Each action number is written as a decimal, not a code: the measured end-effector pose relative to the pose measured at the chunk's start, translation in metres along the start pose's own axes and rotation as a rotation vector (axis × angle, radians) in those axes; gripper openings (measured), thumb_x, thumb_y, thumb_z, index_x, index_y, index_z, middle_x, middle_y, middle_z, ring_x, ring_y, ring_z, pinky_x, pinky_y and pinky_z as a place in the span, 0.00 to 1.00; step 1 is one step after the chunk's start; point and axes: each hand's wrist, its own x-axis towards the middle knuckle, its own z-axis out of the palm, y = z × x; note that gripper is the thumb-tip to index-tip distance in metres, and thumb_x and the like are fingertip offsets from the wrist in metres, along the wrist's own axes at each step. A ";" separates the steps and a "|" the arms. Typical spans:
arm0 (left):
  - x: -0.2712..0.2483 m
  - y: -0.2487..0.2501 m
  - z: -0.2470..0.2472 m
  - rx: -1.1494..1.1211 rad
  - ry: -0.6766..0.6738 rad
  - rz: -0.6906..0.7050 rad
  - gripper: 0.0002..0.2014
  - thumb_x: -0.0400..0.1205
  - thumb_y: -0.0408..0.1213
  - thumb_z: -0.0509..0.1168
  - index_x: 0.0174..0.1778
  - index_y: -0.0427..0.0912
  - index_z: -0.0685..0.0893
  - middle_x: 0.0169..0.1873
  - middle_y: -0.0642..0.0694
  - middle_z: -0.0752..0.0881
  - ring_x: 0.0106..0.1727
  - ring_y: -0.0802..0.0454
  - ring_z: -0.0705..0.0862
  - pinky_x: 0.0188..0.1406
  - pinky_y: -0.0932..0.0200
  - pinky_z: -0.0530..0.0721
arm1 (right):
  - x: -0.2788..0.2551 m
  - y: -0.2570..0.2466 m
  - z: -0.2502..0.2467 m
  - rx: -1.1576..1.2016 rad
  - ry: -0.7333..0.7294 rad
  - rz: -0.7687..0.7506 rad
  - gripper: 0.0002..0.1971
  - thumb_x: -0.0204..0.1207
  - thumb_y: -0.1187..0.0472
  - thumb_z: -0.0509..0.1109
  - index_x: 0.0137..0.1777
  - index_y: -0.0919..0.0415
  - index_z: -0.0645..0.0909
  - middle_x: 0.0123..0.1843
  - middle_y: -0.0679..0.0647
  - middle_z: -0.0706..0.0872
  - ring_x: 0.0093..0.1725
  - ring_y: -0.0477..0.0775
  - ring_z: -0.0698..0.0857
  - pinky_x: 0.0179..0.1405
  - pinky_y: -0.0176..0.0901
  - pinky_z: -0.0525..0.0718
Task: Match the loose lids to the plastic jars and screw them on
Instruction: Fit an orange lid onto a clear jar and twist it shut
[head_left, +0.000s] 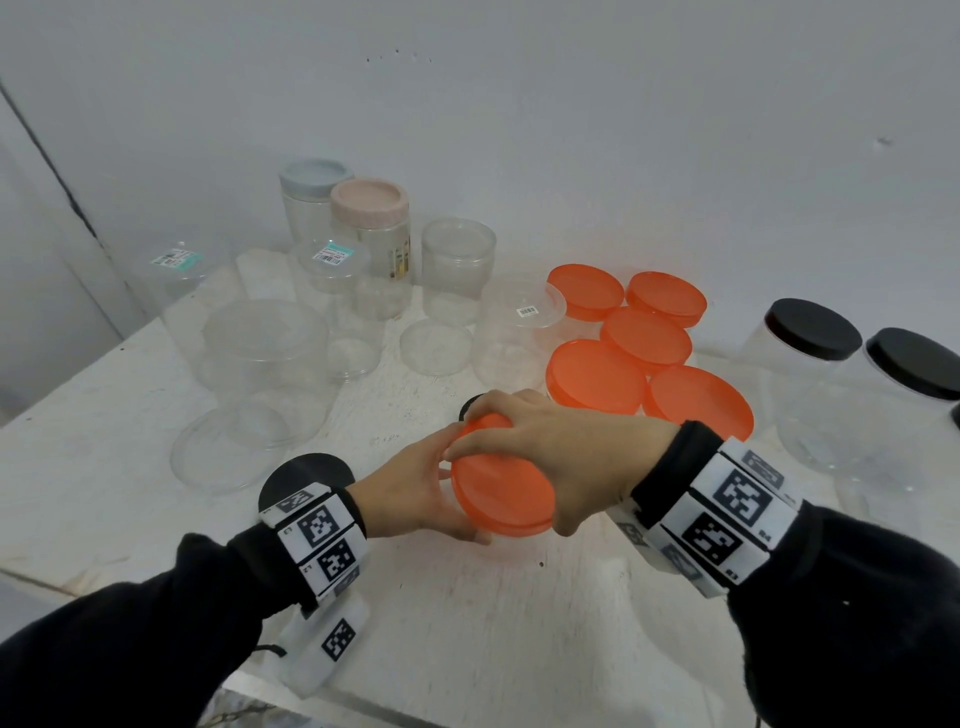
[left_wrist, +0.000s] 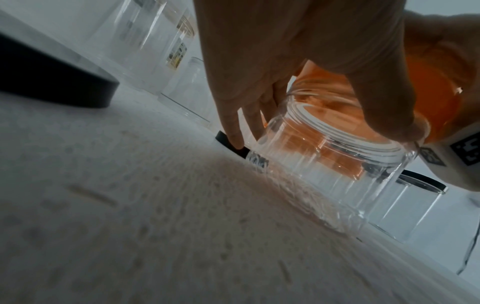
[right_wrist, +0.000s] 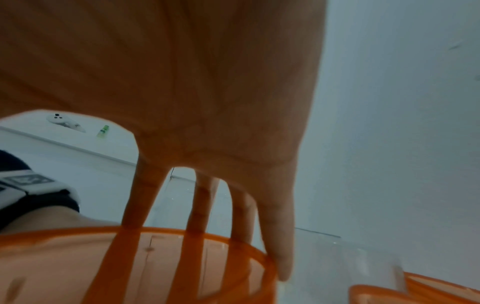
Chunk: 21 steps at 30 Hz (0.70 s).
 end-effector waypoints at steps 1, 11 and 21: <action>0.000 0.000 0.000 -0.003 -0.004 -0.003 0.43 0.59 0.34 0.84 0.65 0.62 0.70 0.60 0.59 0.80 0.62 0.68 0.78 0.59 0.69 0.77 | 0.000 0.000 0.001 -0.007 -0.001 0.004 0.52 0.55 0.66 0.80 0.75 0.35 0.59 0.73 0.44 0.55 0.70 0.52 0.59 0.57 0.55 0.83; 0.000 0.000 0.001 -0.004 -0.008 -0.015 0.43 0.59 0.32 0.84 0.64 0.62 0.68 0.60 0.61 0.78 0.62 0.67 0.78 0.57 0.74 0.76 | 0.004 0.003 0.003 -0.019 0.006 0.052 0.51 0.57 0.55 0.82 0.77 0.33 0.56 0.73 0.46 0.58 0.65 0.52 0.65 0.58 0.52 0.82; -0.001 0.000 0.001 -0.002 -0.006 0.007 0.43 0.59 0.35 0.84 0.64 0.62 0.68 0.61 0.63 0.77 0.60 0.74 0.77 0.56 0.76 0.75 | -0.004 -0.007 0.013 -0.053 0.088 0.147 0.54 0.61 0.35 0.76 0.81 0.41 0.45 0.80 0.51 0.52 0.75 0.58 0.62 0.64 0.51 0.76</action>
